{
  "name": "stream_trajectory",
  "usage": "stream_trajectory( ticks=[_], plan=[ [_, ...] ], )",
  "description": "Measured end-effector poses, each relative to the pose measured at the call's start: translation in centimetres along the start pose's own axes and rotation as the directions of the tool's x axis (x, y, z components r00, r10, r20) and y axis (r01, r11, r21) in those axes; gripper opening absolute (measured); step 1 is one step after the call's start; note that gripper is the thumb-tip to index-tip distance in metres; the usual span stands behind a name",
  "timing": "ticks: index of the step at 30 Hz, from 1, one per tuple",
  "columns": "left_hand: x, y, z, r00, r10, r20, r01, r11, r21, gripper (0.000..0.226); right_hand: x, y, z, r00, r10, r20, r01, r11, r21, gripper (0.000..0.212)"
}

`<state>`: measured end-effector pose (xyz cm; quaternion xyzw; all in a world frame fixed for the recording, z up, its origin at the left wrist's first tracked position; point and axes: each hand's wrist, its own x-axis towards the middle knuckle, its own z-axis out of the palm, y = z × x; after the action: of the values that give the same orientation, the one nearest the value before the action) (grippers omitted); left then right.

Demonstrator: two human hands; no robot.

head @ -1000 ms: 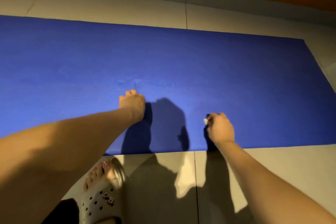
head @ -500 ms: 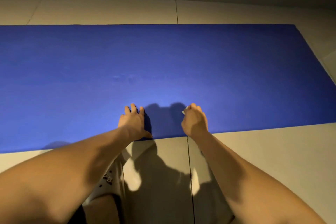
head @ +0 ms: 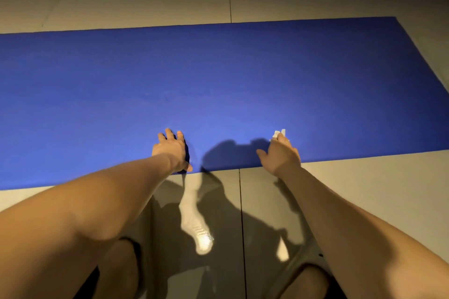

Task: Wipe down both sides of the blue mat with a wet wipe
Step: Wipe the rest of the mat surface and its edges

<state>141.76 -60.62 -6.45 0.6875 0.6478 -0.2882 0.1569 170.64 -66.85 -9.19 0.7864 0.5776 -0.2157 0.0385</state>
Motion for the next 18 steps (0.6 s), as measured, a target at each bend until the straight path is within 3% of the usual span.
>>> stream_trajectory(
  ticks=[3,6,12,15,17,18],
  plan=[
    [0.3,0.4,-0.3,1.0,0.0,0.002,0.0,1.0,0.028,0.127,-0.9,-0.7,0.2,0.997,-0.045,0.055,0.045,0.999,0.007,0.087],
    [0.7,0.4,0.1,1.0,-0.014,-0.001,0.014,0.999,0.036,0.128,-3.2,-3.3,1.3,0.992,-0.127,0.016,0.128,0.991,-0.035,0.089],
    [0.9,-1.1,1.6,0.996,0.059,-0.07,-0.059,0.998,0.003,0.122,-6.7,-8.9,4.4,0.924,-0.382,0.024,0.382,0.919,-0.093,0.086],
    [1.0,-0.8,1.4,0.997,0.052,-0.065,-0.051,0.999,0.017,0.122,-6.0,-5.6,3.9,0.948,-0.313,-0.065,0.306,0.947,-0.097,0.083],
    [0.9,-0.5,1.2,0.997,0.043,-0.06,-0.041,0.999,0.036,0.124,-4.7,-2.0,2.7,0.988,-0.14,-0.056,0.139,0.99,-0.032,0.084],
    [0.9,-0.5,1.1,0.997,0.046,-0.066,-0.043,0.998,0.049,0.124,-4.1,-0.3,2.0,0.997,-0.066,-0.046,0.062,0.994,-0.092,0.086]
  ],
)
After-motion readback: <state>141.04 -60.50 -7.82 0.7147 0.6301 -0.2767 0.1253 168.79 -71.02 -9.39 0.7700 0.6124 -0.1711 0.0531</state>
